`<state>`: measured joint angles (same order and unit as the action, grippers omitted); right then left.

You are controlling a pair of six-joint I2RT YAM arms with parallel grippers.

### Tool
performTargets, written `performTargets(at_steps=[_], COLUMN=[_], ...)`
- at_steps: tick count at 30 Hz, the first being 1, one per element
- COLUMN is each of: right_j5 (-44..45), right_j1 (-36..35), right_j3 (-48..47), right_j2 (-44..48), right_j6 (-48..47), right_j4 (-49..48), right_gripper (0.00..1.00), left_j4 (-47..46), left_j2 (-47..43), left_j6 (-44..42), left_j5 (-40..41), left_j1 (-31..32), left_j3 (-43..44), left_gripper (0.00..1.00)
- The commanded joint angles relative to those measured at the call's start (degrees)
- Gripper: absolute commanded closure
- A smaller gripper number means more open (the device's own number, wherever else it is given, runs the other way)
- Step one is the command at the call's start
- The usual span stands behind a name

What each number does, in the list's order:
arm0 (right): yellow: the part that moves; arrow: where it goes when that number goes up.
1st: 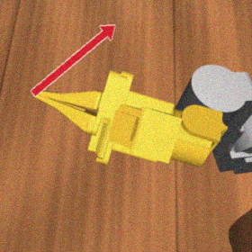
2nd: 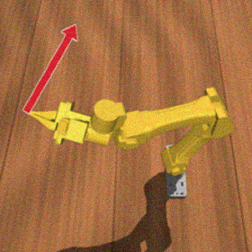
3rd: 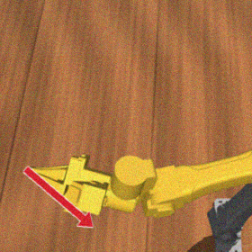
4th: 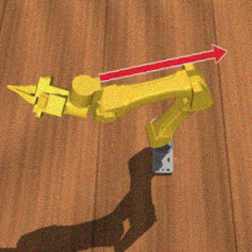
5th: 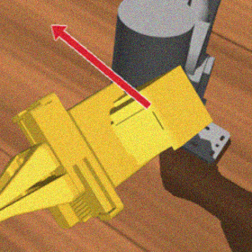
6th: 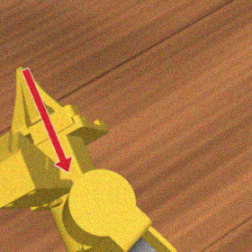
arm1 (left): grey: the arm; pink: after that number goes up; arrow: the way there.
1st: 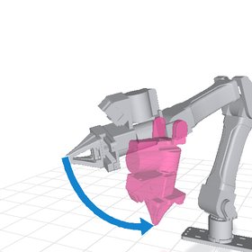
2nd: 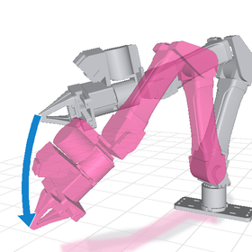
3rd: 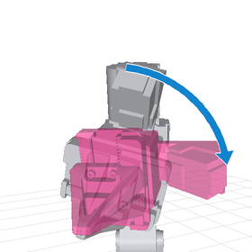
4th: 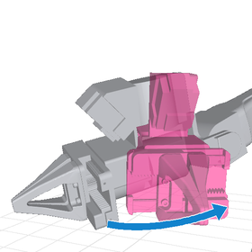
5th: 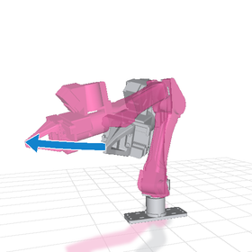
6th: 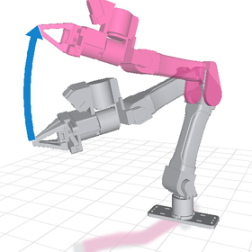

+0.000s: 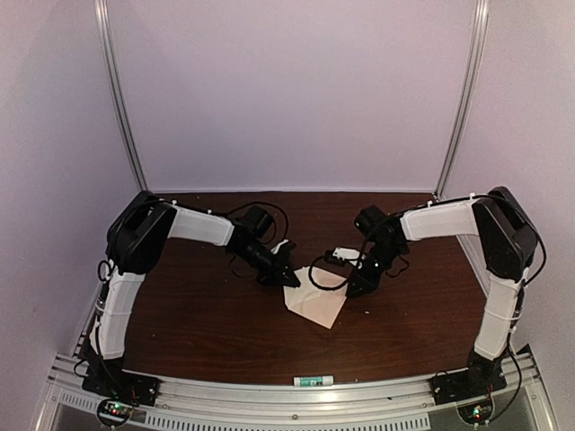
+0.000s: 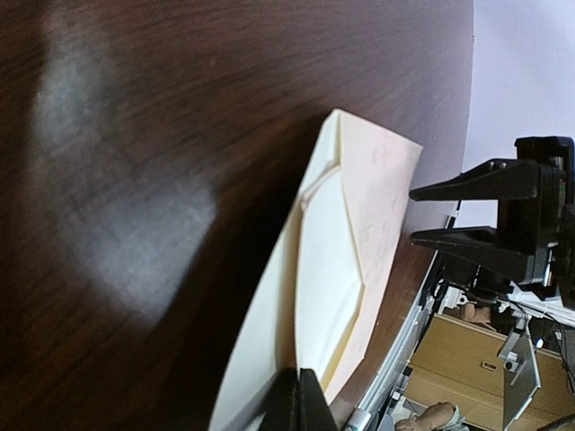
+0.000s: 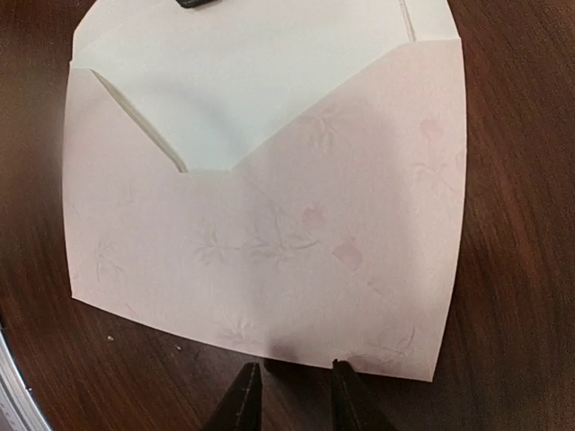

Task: Place the letter into the envelope and seal it
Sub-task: Place the 1/2-folded letter in the envelope.

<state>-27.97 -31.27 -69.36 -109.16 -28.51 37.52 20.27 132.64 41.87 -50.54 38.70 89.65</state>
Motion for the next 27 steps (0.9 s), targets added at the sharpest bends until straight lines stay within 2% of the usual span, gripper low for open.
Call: performTargets(at_steps=[1, 6, 13, 22, 27], right_j5=[4.04, 5.36, 5.55, 3.58, 4.37], right_j1=[-0.2, -0.13, 0.48, 0.33, 0.33], right_j3=[-1.77, -1.9, -2.71, -4.17, -4.08], right_j2=[-3.07, -3.78, 1.96, -3.73, -6.58], right_j6=[2.45, 3.18, 3.58, 3.18, 2.86], right_j4=[-1.45, -1.76, -2.62, -1.88, -2.04], right_gripper=[0.74, 0.78, 0.84, 0.86, 0.86], left_j4=[-2.18, -0.63, 0.59, 1.26, 4.94], left_j2=[-1.07, -1.02, -1.5, -1.77, 0.27], left_j6=[-0.12, -1.16, -2.3, -3.12, -5.73], left_j5=[-0.41, -0.37, 0.4, -0.27, -1.11], left_j1=[0.24, 0.06, -0.11, -0.12, -0.37], left_j3=[0.72, 1.13, 1.36, 1.54, 5.03], left_gripper=[1.0, 1.0, 1.0, 1.0, 1.0])
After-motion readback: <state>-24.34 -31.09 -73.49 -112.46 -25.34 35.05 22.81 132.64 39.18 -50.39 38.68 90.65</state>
